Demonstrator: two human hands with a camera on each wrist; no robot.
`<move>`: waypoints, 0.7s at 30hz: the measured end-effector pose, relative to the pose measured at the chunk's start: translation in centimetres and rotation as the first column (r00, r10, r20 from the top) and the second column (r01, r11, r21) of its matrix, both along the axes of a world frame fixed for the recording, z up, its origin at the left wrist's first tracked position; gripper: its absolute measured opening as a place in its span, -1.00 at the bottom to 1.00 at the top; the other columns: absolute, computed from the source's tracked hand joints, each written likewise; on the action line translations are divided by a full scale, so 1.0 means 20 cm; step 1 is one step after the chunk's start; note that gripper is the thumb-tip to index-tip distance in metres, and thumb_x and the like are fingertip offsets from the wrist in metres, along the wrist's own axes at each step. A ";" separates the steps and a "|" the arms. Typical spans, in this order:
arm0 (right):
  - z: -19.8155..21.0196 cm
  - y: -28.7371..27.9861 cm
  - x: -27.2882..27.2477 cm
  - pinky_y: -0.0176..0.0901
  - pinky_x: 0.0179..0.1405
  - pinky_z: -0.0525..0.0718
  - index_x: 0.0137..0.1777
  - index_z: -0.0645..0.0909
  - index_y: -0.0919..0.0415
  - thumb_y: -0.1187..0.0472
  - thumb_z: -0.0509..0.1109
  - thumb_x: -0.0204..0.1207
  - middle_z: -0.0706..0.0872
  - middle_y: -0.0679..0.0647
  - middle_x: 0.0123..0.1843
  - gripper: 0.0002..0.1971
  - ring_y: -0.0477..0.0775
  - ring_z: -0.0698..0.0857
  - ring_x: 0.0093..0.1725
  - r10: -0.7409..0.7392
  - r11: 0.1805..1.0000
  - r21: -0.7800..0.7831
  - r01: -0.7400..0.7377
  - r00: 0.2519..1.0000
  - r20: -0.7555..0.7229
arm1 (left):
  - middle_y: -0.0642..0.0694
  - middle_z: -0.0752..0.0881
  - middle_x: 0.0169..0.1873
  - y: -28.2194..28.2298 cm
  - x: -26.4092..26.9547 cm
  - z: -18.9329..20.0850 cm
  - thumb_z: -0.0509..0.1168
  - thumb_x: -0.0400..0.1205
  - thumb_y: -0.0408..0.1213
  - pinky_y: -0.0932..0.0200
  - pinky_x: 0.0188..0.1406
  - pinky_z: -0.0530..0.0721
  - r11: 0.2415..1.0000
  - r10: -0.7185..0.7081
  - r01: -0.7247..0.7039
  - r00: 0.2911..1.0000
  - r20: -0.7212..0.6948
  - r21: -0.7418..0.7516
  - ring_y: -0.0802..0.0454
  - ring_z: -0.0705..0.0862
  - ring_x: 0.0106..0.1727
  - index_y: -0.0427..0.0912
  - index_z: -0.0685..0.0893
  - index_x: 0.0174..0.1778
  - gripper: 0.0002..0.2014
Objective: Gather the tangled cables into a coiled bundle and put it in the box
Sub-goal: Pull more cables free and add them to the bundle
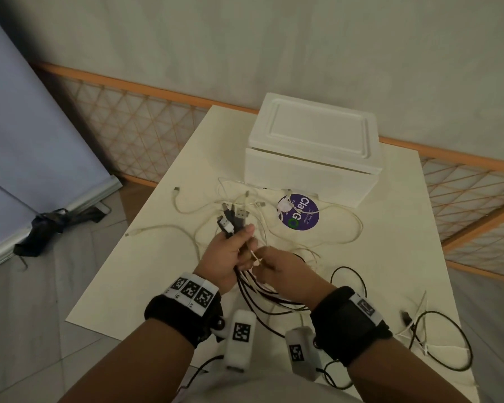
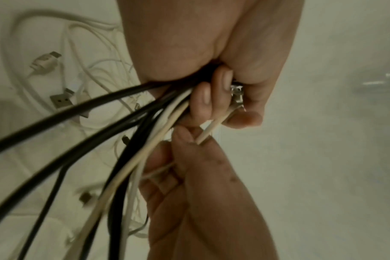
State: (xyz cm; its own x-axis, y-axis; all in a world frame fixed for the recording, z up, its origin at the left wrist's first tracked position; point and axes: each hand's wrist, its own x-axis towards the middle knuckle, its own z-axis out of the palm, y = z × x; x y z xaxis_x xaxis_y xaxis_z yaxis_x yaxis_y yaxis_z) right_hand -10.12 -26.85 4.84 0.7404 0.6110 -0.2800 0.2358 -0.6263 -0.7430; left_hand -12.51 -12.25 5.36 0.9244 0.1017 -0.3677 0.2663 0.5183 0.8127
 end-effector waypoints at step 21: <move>0.07 -0.48 0.19 0.04 -0.17 0.67 -0.12 0.75 0.03 0.18 0.48 0.46 0.76 -0.01 -0.11 -0.95 0.16 0.72 -0.10 -0.214 0.890 -0.158 0.427 0.699 0.683 | 0.09 0.41 -0.69 0.19 -0.07 -0.08 0.14 0.74 -0.18 0.39 -0.55 0.56 0.864 0.293 -0.351 0.934 -0.206 -0.360 0.22 0.39 -0.71 -0.05 0.44 -0.33 -0.71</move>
State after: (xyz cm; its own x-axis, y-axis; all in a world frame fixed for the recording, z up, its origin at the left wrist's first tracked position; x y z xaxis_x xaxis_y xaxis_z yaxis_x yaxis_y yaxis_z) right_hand -6.33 -36.38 6.19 0.9389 0.2732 0.2092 0.3240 -0.9066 -0.2704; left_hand -13.97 -8.37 3.74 0.8007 0.2084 -0.5616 0.1258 0.8581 0.4978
